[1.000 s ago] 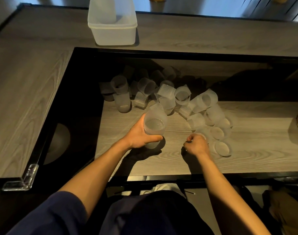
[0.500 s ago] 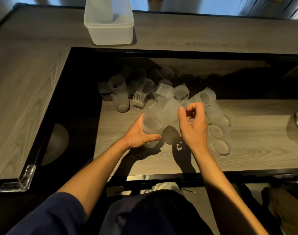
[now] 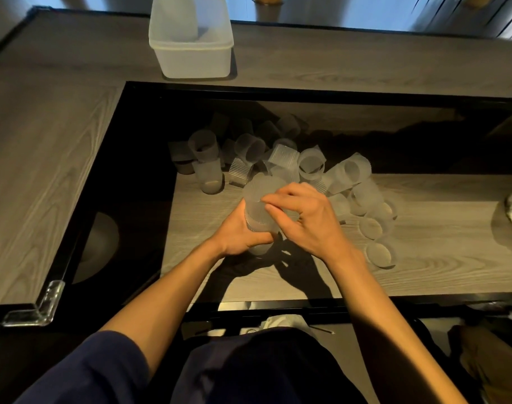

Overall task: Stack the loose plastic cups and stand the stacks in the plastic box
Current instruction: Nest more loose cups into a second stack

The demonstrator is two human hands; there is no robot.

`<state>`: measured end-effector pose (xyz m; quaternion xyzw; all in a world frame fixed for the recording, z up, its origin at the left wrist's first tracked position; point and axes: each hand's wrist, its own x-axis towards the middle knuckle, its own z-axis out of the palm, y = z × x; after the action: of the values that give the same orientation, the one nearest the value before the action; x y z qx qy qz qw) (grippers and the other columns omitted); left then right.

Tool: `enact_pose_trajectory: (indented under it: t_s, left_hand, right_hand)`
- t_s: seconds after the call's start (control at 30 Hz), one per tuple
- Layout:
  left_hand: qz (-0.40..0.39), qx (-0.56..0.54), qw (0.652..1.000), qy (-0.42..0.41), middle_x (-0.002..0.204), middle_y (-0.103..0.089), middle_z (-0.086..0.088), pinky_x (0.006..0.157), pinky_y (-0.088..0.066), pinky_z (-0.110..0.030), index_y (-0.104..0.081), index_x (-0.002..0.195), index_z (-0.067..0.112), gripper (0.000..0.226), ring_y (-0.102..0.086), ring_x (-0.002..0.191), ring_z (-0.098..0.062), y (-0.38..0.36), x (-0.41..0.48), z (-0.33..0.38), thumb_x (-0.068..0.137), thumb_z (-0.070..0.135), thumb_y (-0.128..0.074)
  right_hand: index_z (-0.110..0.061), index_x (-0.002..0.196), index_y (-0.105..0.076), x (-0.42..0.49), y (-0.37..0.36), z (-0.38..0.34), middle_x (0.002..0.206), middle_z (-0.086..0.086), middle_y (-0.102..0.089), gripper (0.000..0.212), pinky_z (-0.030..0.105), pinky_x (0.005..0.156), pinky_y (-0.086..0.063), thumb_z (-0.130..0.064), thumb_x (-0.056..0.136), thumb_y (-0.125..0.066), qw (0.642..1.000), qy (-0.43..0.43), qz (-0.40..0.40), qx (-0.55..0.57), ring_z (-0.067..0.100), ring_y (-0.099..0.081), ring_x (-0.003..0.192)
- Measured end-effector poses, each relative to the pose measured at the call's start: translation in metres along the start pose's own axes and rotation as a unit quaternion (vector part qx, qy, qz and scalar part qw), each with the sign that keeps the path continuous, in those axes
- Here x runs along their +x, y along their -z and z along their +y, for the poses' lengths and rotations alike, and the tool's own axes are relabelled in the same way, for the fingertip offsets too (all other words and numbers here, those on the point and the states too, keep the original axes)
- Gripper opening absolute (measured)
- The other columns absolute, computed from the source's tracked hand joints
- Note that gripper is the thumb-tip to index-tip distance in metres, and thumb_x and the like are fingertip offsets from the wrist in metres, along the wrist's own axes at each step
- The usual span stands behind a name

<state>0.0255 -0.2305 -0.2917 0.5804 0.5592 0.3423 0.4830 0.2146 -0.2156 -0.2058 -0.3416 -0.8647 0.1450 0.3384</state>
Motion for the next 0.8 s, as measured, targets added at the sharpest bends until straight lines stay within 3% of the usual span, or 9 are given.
enact_pose_trajectory:
  t_s: [0.1, 0.17, 0.23, 0.3, 0.4, 0.5, 0.63, 0.73, 0.8]
  left_hand:
    - [-0.007, -0.006, 1.000, 0.000, 0.125, -0.065, -0.005, 0.101, -0.053, -0.054, -0.047, 0.141, 0.015, 0.085, -0.064, 0.117, -0.023, 0.000, 0.000, -0.001, 0.070, 0.024, -0.092]
    - [-0.006, -0.016, 1.000, -0.001, 0.128, -0.063, -0.003, 0.104, -0.052, -0.041, -0.045, 0.143, 0.015, 0.089, -0.062, 0.121, -0.019, -0.001, -0.002, 0.002, 0.067, 0.026, -0.090]
    - [0.003, -0.028, 1.000, -0.004, 0.132, -0.060, 0.002, 0.101, -0.050, -0.022, -0.042, 0.143, 0.020, 0.096, -0.059, 0.124, -0.011, -0.001, -0.005, 0.005, 0.061, 0.034, -0.089]
    - [0.002, -0.033, 0.999, -0.005, 0.134, -0.058, 0.005, 0.099, -0.049, -0.020, -0.039, 0.146, 0.021, 0.099, -0.057, 0.125, -0.007, -0.001, -0.007, 0.006, 0.062, 0.033, -0.090]
    - [-0.001, -0.030, 1.000, 0.007, 0.132, -0.055, 0.008, 0.104, -0.045, -0.031, -0.038, 0.148, 0.019, 0.094, -0.053, 0.126, -0.007, 0.000, -0.005, 0.006, 0.071, 0.014, -0.091]
    - [-0.001, -0.027, 1.000, 0.014, 0.131, -0.053, 0.008, 0.104, -0.046, -0.034, -0.038, 0.146, 0.022, 0.091, -0.051, 0.125, -0.008, -0.001, -0.003, 0.006, 0.072, 0.017, -0.091]
    - [-0.001, -0.029, 1.000, 0.013, 0.131, -0.054, 0.007, 0.099, -0.046, -0.028, -0.038, 0.146, 0.023, 0.094, -0.052, 0.125, -0.009, -0.005, -0.001, 0.007, 0.068, 0.025, -0.090]
    - [-0.003, -0.024, 1.000, 0.009, 0.129, -0.053, 0.010, 0.095, -0.045, -0.023, -0.037, 0.146, 0.024, 0.090, -0.052, 0.123, -0.006, -0.009, 0.001, 0.007, 0.074, 0.014, -0.090]
    - [-0.007, -0.023, 1.000, 0.010, 0.128, -0.053, 0.012, 0.092, -0.044, -0.020, -0.037, 0.146, 0.024, 0.090, -0.052, 0.122, -0.005, -0.011, 0.002, 0.008, 0.075, 0.013, -0.089]
  right_hand:
    - [-0.018, 0.107, -0.080, 0.000, 0.002, 0.001, 0.097, 0.001, -0.072, 0.019, 0.039, 0.072, -0.049, -0.028, 0.095, -0.069, 1.000, 0.018, -0.018, -0.010, 0.020, -0.059, 0.086]
    - [-0.021, 0.107, -0.081, -0.005, 0.003, 0.002, 0.103, 0.000, -0.073, 0.017, 0.038, 0.076, -0.049, -0.026, 0.093, -0.071, 0.998, 0.014, -0.056, -0.014, 0.018, -0.057, 0.089]
    - [-0.025, 0.111, -0.079, -0.010, 0.003, 0.003, 0.118, -0.003, -0.071, 0.019, 0.040, 0.088, -0.050, -0.025, 0.094, -0.072, 0.993, -0.027, -0.115, -0.003, 0.013, -0.057, 0.100]
    - [-0.026, 0.115, -0.077, -0.017, 0.005, 0.005, 0.136, -0.005, -0.064, 0.022, 0.036, 0.105, -0.047, -0.022, 0.094, -0.072, 0.984, -0.105, -0.121, 0.084, 0.008, -0.056, 0.121]
    - [-0.027, 0.113, -0.076, -0.026, 0.012, 0.013, 0.138, -0.007, -0.058, 0.021, 0.023, 0.106, -0.046, -0.020, 0.093, -0.073, 0.961, -0.220, 0.033, 0.162, 0.005, -0.054, 0.127]
    - [-0.019, 0.114, -0.071, -0.043, 0.016, 0.044, 0.132, 0.005, -0.049, 0.020, 0.024, 0.094, -0.051, -0.016, 0.094, -0.070, 0.906, -0.400, 0.127, 0.060, 0.007, -0.057, 0.105]
    - [-0.014, 0.138, -0.057, -0.089, 0.008, 0.086, 0.152, 0.019, -0.017, 0.051, 0.040, 0.099, -0.049, -0.018, 0.089, -0.069, 0.802, -0.582, -0.080, -0.113, 0.044, -0.057, 0.110]
    - [-0.014, 0.146, -0.049, -0.114, 0.005, 0.097, 0.157, 0.020, -0.003, 0.059, 0.040, 0.100, -0.049, -0.016, 0.091, -0.067, 0.753, -0.630, -0.130, -0.139, 0.045, -0.055, 0.114]
    - [-0.012, 0.146, -0.048, -0.123, 0.005, 0.101, 0.156, 0.020, -0.011, 0.058, 0.039, 0.100, -0.049, -0.018, 0.092, -0.067, 0.742, -0.639, -0.148, -0.139, 0.043, -0.056, 0.115]
